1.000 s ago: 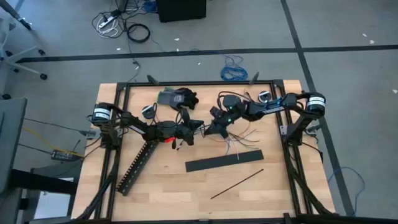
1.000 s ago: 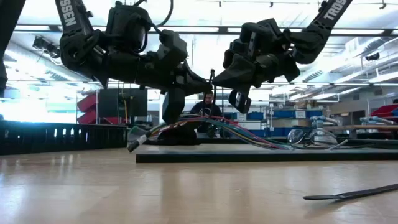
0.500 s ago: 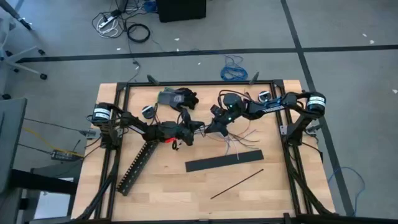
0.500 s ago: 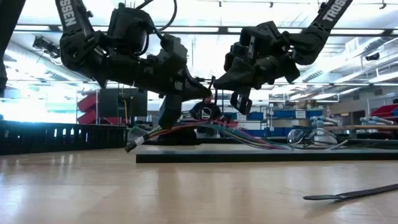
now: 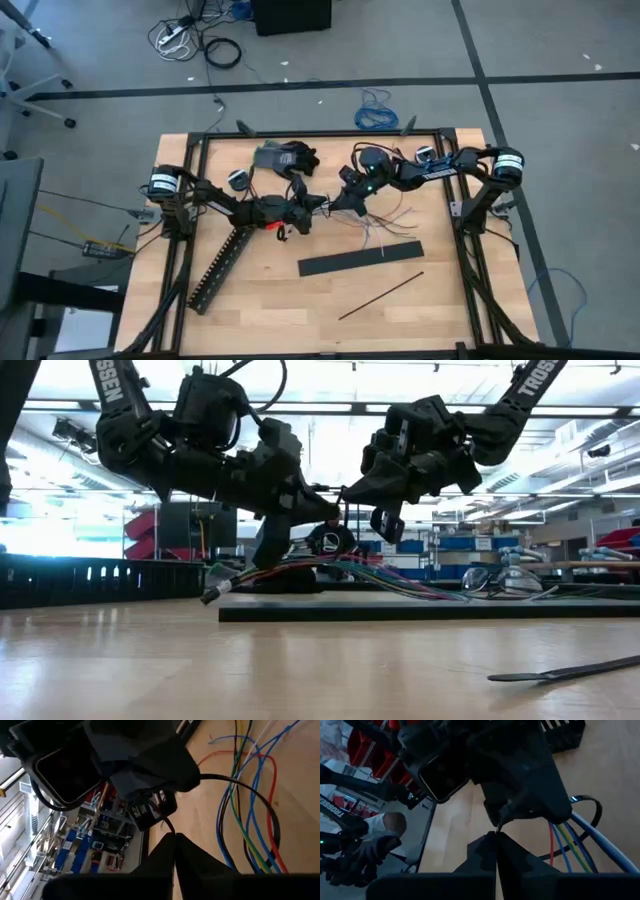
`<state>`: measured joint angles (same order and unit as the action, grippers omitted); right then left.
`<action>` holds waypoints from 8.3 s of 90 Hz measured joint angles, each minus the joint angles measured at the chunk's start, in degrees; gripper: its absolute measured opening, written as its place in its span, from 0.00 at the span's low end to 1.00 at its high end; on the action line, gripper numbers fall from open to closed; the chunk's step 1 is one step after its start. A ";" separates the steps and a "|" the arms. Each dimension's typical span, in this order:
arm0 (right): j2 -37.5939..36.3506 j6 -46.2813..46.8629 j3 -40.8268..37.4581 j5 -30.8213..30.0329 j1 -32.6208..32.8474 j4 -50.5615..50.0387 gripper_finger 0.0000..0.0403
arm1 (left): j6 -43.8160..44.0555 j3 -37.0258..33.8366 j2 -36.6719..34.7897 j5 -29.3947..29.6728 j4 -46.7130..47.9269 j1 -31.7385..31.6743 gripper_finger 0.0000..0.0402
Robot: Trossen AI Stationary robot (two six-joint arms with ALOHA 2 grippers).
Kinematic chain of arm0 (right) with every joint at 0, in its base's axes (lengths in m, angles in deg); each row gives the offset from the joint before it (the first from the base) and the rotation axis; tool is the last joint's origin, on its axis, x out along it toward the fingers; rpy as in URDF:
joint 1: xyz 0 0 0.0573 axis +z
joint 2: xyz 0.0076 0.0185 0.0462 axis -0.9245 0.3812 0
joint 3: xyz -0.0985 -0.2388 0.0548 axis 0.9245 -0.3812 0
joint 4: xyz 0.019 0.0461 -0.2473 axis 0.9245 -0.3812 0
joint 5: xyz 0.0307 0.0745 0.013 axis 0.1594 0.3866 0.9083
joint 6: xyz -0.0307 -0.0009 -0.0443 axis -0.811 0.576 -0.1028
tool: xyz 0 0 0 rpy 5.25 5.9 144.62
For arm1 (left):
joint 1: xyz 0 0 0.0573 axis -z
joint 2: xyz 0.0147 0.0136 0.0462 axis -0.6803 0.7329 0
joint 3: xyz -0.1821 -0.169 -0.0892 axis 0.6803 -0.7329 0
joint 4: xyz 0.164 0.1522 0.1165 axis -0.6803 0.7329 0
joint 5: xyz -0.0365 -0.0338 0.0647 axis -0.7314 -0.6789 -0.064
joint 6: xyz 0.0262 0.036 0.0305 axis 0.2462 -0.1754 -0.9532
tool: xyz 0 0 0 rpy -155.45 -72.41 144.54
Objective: Ziptie cables
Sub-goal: Wrap the black zip tie on the cable wires
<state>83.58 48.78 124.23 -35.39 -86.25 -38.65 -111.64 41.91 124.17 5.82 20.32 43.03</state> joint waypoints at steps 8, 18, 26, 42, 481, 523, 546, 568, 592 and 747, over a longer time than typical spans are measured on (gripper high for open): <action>0.00 0.00 0.00 -0.29 0.17 -0.52 0.00 | 0.02 0.00 0.00 -0.16 0.00 0.00 0.00; 0.00 -0.05 0.00 -0.27 -0.57 -0.50 0.00 | 0.07 0.00 0.00 -0.14 0.35 0.00 0.00; 0.00 -0.11 0.00 -0.24 -0.97 -0.51 0.00 | 0.11 0.00 0.00 -0.14 0.91 0.00 0.00; 0.00 -0.48 0.00 -0.26 -1.04 -0.47 0.00 | 0.14 0.00 0.00 -0.23 1.25 0.00 0.00; -0.09 -13.64 3.13 2.54 -5.59 4.01 0.00 | 13.79 -0.09 0.04 5.92 9.17 0.44 0.07; -0.09 -15.20 3.13 1.42 -5.03 -0.35 0.00 | 17.54 -0.11 -0.14 13.06 14.78 6.37 0.19; -0.09 -15.23 3.13 1.42 -5.06 -0.47 0.00 | 31.88 0.25 -1.21 21.30 25.25 8.85 0.19; -0.09 -15.77 3.10 1.64 -5.52 -1.19 0.00 | 60.09 5.52 -12.23 10.86 52.58 9.27 0.19; -0.09 -16.42 3.06 1.66 -5.49 -2.17 0.00 | 80.13 6.84 -18.69 -10.20 66.43 4.24 0.19; -0.07 -19.37 3.04 3.19 -4.96 -3.45 0.00 | 88.76 6.93 -11.32 -20.95 68.35 -1.66 0.19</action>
<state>83.51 29.42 127.27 -32.20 -91.21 -42.10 -22.87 48.84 112.85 -15.13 88.66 41.37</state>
